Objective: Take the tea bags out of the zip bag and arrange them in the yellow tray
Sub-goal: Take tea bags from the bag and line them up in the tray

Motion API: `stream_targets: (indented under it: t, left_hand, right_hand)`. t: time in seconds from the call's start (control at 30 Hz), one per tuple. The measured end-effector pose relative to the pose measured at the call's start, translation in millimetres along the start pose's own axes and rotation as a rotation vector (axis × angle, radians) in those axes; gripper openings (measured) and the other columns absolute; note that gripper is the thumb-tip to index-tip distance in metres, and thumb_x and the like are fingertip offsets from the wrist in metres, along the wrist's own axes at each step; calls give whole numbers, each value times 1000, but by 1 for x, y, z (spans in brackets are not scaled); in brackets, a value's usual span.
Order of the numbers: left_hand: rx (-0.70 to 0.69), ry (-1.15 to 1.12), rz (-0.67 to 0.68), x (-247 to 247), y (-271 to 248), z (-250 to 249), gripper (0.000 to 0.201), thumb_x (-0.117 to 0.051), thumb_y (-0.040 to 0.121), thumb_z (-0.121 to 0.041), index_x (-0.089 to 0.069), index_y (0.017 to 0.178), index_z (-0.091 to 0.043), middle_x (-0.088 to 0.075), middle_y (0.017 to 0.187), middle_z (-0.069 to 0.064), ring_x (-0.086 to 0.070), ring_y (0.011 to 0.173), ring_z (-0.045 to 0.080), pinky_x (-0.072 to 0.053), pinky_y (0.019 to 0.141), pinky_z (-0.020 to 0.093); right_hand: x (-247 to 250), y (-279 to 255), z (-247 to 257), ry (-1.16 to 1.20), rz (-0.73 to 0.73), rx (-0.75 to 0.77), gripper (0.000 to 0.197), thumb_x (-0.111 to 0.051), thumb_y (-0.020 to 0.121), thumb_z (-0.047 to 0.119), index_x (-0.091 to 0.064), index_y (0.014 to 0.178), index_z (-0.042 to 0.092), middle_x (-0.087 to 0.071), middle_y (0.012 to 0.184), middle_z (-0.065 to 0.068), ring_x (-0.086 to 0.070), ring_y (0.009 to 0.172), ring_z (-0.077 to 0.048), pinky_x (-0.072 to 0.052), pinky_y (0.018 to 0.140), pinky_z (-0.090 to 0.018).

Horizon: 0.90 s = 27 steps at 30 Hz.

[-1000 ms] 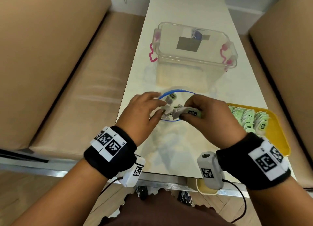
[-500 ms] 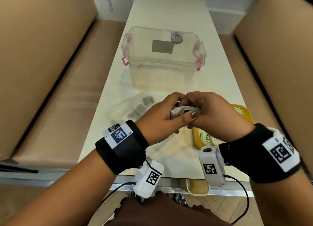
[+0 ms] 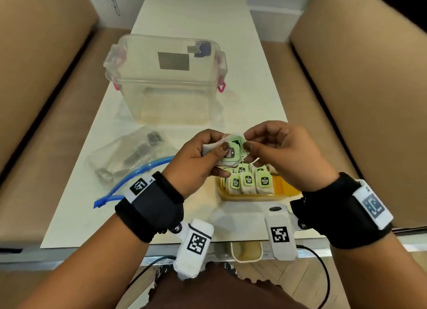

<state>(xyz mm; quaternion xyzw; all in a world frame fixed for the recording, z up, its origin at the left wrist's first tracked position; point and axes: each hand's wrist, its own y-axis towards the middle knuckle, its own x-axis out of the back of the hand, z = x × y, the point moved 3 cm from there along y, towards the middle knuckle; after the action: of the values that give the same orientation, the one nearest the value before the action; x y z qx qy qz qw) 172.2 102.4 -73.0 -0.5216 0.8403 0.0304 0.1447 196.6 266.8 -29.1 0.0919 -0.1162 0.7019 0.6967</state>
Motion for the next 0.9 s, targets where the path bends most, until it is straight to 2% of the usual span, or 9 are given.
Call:
stream_targets:
  t: [0.13,0.27,0.37,0.43,0.53,0.67,0.73,0.8,0.9]
  left_hand:
    - [23,29,19,-15,8,5,7,-49,95,-7,-55,99,-11,-64,91,5,-69,73,16,-57,57,24]
    - [39,84,12,-23,13,10,11,-52,95,-9,-58,103,-13,-65,93,5,-69,74,17,-55,54,23]
    - [52,138,-38,-23,15,18,13,-52,95,-9,-57,107,-11,-62,96,7,-66,78,17,-55,53,23]
    - [59,146,-93,-21,15,25,10,-52,95,-8,-57,103,-12,-60,97,4,-64,79,17,-54,51,24]
    - [86,133,-170,-17,15,32,7,-52,95,-7,-54,96,-14,-57,100,9,-62,81,18,-55,52,25]
    - [137,53,-257,-11,15,37,12,-48,94,2,-50,99,-8,-54,111,14,-64,87,26,-56,55,23]
    - [132,29,-255,-9,15,38,14,-46,94,5,-49,98,-8,-55,107,10,-69,79,21,-58,59,23]
    - [120,38,-238,-7,14,39,14,-48,93,6,-47,99,-7,-56,106,9,-70,71,14,-59,62,24]
    - [117,59,-230,-3,14,40,14,-50,92,6,-48,97,-8,-55,106,9,-69,75,13,-58,63,24]
  right_hand:
    - [17,-1,-8,-90,-40,63,15,-66,86,6,-67,83,21,-68,70,1,-67,64,-17,-51,59,-29]
    - [38,-3,-10,-172,-88,77,12,-64,87,7,-66,85,18,-67,73,-3,-66,64,-16,-53,63,-35]
    - [52,-3,-11,-284,-96,66,7,-63,88,10,-67,89,16,-68,78,-4,-67,67,-17,-54,66,-33]
    - [62,0,-16,-382,-89,59,7,-63,88,13,-67,89,18,-68,79,-1,-66,69,-21,-53,66,-34]
    - [73,6,-29,-641,-25,33,9,-63,87,15,-68,87,23,-66,77,8,-58,66,-11,-46,60,-26]
    - [80,17,-50,-933,94,-49,11,-59,88,13,-67,90,20,-63,85,6,-57,79,-15,-44,68,-27]
    - [79,23,-61,-1043,176,-109,13,-57,88,11,-64,88,22,-63,89,5,-56,81,-16,-42,68,-26]
    - [76,30,-72,-1122,241,-145,14,-56,88,10,-62,88,23,-64,92,3,-58,83,-17,-46,71,-28]
    - [70,39,-85,-1214,299,-167,18,-54,87,9,-65,92,22,-67,96,2,-60,87,-19,-46,72,-27]
